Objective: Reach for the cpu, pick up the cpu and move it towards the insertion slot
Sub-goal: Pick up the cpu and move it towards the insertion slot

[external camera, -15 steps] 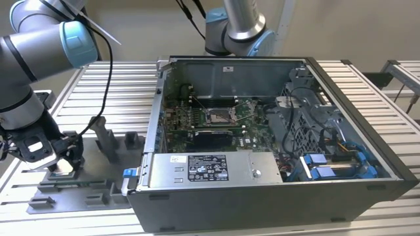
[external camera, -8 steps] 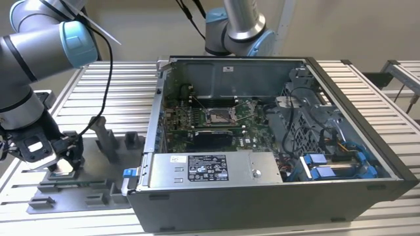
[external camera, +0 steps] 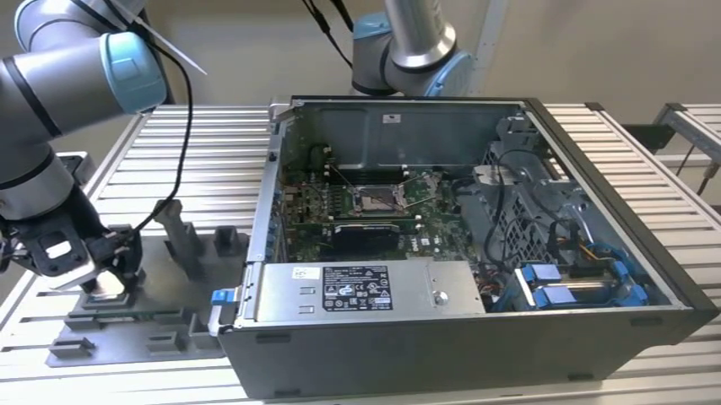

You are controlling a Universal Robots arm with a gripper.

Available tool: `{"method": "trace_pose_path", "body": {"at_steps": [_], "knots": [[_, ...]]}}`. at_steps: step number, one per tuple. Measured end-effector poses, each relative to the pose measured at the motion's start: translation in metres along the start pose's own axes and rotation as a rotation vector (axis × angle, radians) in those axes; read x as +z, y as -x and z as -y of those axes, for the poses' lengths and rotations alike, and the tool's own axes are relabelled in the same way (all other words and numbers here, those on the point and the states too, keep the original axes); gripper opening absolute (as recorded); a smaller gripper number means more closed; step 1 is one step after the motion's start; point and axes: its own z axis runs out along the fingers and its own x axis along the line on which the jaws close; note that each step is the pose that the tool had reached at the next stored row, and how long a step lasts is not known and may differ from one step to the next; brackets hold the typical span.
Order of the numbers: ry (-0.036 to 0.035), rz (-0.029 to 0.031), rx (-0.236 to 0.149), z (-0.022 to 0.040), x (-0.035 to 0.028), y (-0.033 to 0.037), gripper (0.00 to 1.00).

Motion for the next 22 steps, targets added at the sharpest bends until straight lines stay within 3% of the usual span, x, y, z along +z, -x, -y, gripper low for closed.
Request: {"method": "trace_pose_path", "body": {"at_steps": [10,18,22], "knots": [[-0.0001,0.0001,0.0,-0.0012,-0.0328,0.0003,0.0],[-0.0003,0.0008,0.023,-0.0016,-0.0466,0.0005,0.0],[-0.0002,0.0009,0.023,-0.002,-0.0567,0.0006,0.0]]}}
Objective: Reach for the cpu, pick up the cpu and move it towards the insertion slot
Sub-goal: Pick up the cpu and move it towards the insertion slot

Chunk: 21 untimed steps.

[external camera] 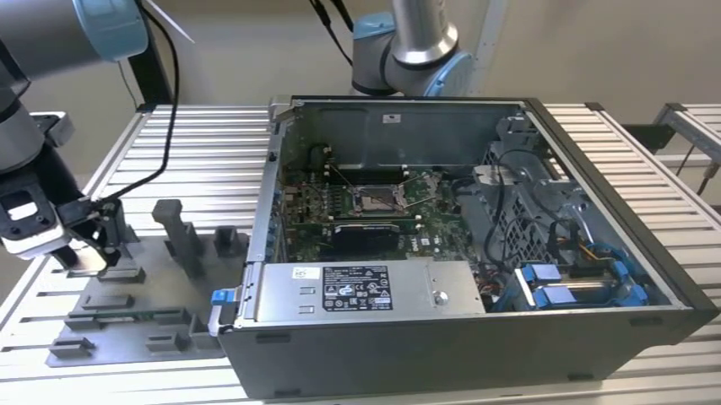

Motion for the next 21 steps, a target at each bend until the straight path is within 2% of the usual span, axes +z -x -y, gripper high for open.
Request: {"method": "trace_pose_path", "body": {"at_steps": [8,21], "knots": [[-0.0001,-0.0001,0.0,-0.0005,-0.0148,0.0001,0.0],[-0.0003,-0.0001,0.0,-0.001,-0.0292,0.0003,0.0]]}}
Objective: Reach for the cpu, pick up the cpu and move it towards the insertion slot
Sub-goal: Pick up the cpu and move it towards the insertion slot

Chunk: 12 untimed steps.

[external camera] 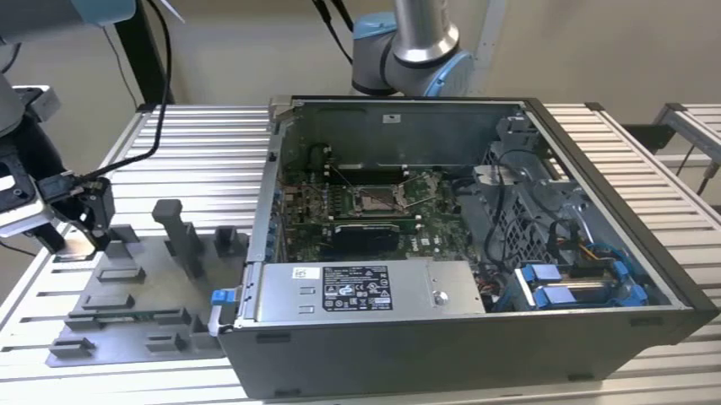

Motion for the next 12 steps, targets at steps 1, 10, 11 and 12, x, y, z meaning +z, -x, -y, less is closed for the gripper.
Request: {"method": "trace_pose_path", "body": {"at_steps": [1,10,11,12], "knots": [[-0.0001,-0.0001,0.0,-0.0001,-0.0017,0.0,0.0],[0.0,0.0,0.0,-0.001,-0.0271,0.0003,0.0],[0.0,0.0004,0.0,-0.0011,-0.0303,0.0003,0.0],[-0.0001,0.0006,0.0,-0.0012,-0.0329,0.0003,0.0]]}}
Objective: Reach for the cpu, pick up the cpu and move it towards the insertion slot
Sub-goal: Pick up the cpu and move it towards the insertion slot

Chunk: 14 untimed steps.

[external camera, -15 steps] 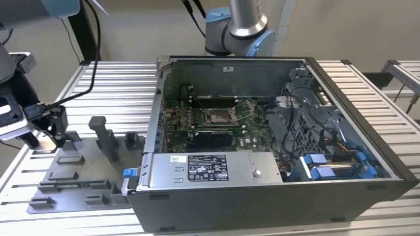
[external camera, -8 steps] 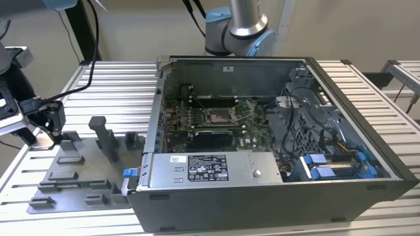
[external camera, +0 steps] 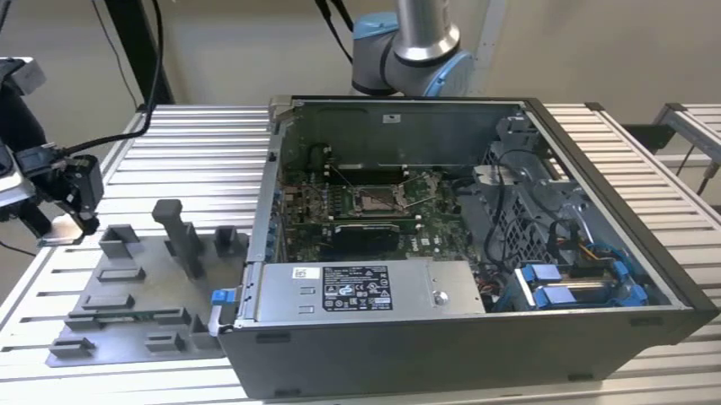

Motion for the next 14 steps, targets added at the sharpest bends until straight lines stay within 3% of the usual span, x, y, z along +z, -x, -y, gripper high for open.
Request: {"method": "trace_pose_path", "body": {"at_steps": [4,14], "knots": [[-0.001,0.0001,0.0,-0.0003,-0.01,0.0001,0.0],[-0.002,0.0002,0.0,-0.0016,-0.0458,0.0005,0.0]]}}
